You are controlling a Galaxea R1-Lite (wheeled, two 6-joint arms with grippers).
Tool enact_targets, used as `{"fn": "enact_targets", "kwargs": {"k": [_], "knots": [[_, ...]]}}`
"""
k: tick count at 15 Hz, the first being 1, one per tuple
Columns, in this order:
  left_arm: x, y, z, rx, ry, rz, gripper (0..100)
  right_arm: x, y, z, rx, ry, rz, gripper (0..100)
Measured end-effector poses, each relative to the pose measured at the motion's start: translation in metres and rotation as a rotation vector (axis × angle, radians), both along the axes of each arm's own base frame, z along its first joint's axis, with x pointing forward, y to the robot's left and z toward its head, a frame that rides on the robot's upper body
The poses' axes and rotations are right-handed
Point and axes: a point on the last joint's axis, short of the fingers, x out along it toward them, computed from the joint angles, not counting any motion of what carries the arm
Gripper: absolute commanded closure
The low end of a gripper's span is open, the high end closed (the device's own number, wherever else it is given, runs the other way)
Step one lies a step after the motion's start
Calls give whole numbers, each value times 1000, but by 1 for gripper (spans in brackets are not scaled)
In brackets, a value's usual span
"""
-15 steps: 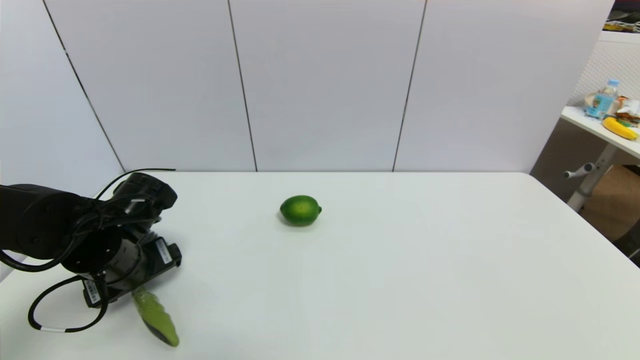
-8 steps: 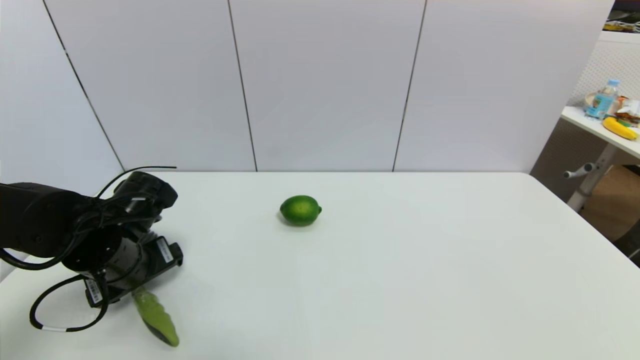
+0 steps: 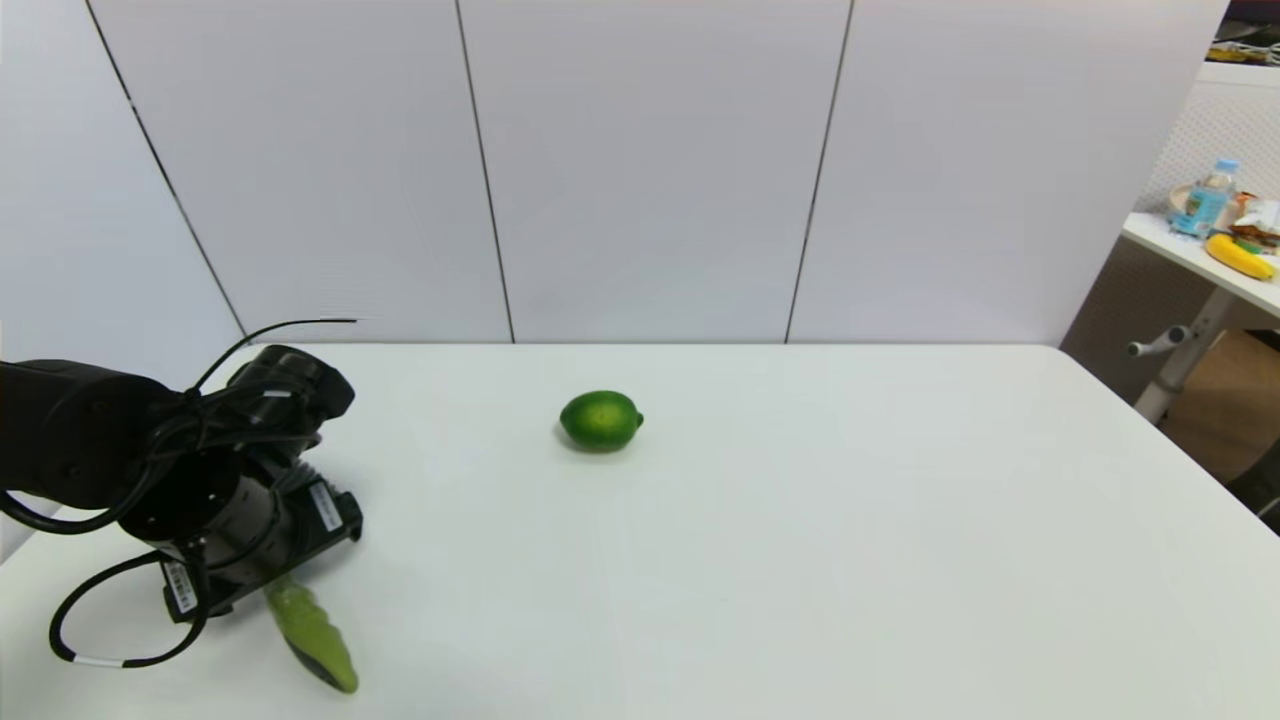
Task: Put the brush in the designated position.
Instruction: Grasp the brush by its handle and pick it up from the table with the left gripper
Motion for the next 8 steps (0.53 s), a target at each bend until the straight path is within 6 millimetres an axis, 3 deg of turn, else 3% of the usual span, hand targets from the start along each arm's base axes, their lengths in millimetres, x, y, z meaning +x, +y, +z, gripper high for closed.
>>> {"fn": "enact_targets", "kwargs": {"k": [8], "knots": [[1,0,-2,6,8,-4,0,0,0,0,0,0,1,0]]}}
